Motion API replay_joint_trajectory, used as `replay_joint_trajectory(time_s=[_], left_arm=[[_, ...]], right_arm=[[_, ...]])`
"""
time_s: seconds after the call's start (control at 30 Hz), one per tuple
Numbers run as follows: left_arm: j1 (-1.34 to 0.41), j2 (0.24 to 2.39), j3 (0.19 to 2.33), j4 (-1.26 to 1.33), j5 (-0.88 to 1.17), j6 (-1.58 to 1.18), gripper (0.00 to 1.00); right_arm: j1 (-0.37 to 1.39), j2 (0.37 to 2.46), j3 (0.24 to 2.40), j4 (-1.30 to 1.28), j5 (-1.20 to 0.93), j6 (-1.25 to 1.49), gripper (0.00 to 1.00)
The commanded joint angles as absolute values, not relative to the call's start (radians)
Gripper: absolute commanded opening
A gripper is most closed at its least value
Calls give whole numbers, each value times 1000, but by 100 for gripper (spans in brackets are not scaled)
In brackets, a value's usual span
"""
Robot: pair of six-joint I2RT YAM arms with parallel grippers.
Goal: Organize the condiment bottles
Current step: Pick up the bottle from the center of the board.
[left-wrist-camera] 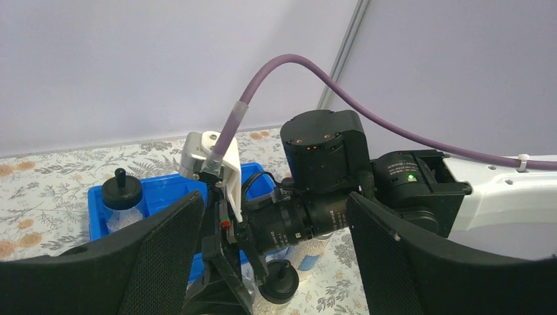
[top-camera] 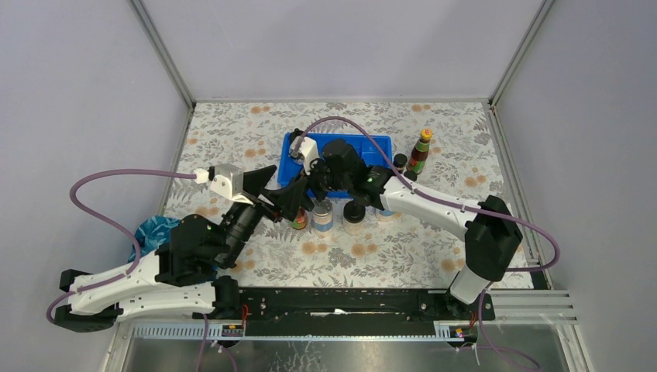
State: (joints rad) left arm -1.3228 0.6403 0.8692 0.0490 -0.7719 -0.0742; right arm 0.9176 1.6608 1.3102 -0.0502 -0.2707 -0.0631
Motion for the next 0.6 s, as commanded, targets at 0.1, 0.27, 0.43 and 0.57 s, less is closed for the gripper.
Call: replay_joint_trajectory(time_s=[0.1,0.27,0.43,0.57], left_arm=[[-1330,634,864,42,-761,-49,84],[-1330,629,861,38,-761,-51,84],[-1330,623,858,40,-760,-51,84],[-1330,621,857,39,-759,-48,84]], right_arm=[[949,1698,1389,-8,-273,-89,81],[961,1722,1406,-8,-279,-87,81],[973,1745,1421,-8,-279,-89,80],[978,1758,1427,-8,-280,-89,79]])
